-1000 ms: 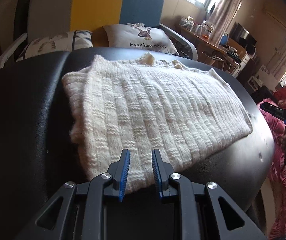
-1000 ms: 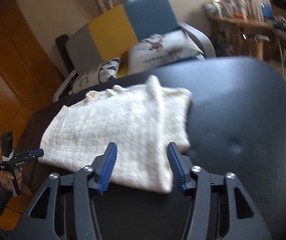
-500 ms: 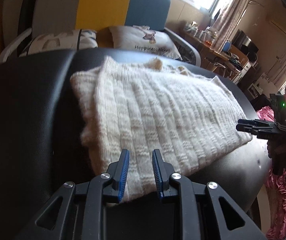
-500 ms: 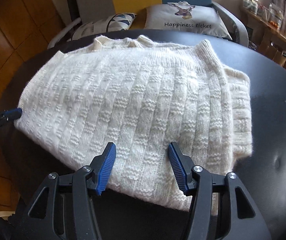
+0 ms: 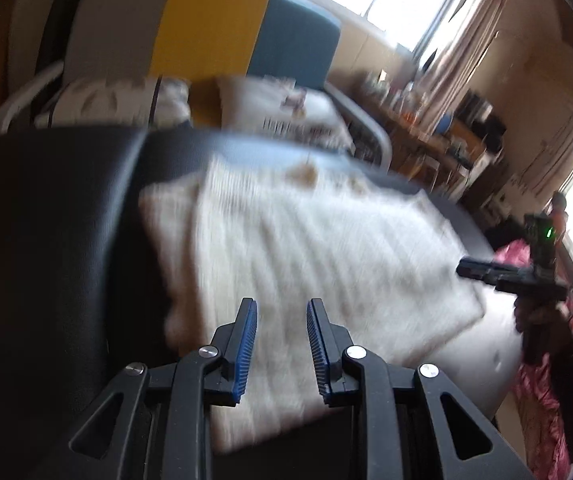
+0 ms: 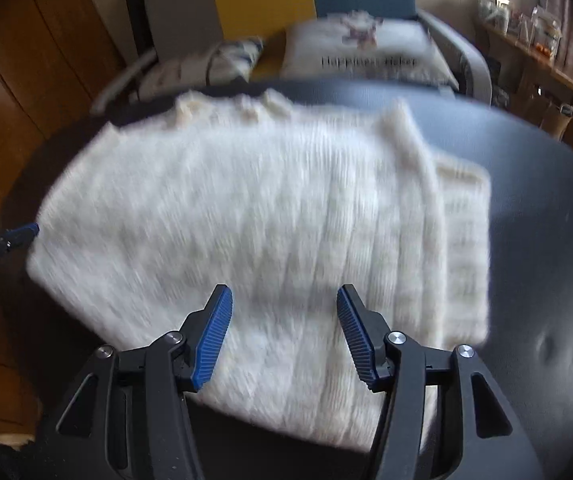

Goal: Fold clothes
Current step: 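Move both open tools over the sweater collar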

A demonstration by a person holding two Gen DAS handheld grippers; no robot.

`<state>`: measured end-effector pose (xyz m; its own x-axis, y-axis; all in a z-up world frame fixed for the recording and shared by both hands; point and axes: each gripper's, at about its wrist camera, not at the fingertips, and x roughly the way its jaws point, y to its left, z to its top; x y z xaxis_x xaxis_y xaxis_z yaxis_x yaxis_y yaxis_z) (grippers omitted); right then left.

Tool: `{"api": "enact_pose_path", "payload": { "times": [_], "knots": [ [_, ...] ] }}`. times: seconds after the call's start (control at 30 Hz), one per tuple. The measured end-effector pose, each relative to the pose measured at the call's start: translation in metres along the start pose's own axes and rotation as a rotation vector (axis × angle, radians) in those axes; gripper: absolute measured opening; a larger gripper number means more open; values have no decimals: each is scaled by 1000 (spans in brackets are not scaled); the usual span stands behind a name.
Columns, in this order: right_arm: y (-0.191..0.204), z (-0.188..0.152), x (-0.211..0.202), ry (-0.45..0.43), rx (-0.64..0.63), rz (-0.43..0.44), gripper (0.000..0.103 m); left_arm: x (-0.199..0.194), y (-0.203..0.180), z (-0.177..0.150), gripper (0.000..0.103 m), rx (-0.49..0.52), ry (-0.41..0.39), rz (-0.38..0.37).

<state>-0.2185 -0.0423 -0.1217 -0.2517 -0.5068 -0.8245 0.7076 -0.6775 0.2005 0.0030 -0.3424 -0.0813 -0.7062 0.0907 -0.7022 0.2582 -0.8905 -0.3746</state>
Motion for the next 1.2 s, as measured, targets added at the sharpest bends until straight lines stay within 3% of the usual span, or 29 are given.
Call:
{"api": "enact_pose_path", "payload": {
  "times": [0.1,0.17,0.33,0.37,0.4,0.5,0.57,0.67,0.77,0.87,1.03,1.2],
  "knots": [
    [2,22,-1,-41,-4,1,58,2,2,28,26,-15,-39,-29],
    [2,34,5,-52,-5,-13,58,16,2,44,26,1,-44,-9],
    [-10,33,47,35,19,-77,58,72,11,50,27,50,89,52],
    [-11,30,50,38,19,-77,59,86,18,46,27,39,129,121],
    [-12,29,50,31,19,-72,60,93,25,41,26,18,146,131],
    [-17,28,45,12,28,-41,60,82,38,41,26,-65,89,36],
    [-19,32,39,-8,26,-19,60,74,37,51,26,-65,38,-8],
    [-28,45,30,-49,48,-10,60,79,23,70,27,-5,27,-10],
    [-40,58,31,-69,83,15,60,100,16,83,27,38,41,36],
    [-59,72,50,-41,139,21,60,125,29,85,27,18,97,152],
    [-85,73,70,-19,212,24,60,117,54,70,26,-58,67,108],
    [-65,86,56,-67,113,17,60,101,43,81,27,-41,5,42]
  ]
}}
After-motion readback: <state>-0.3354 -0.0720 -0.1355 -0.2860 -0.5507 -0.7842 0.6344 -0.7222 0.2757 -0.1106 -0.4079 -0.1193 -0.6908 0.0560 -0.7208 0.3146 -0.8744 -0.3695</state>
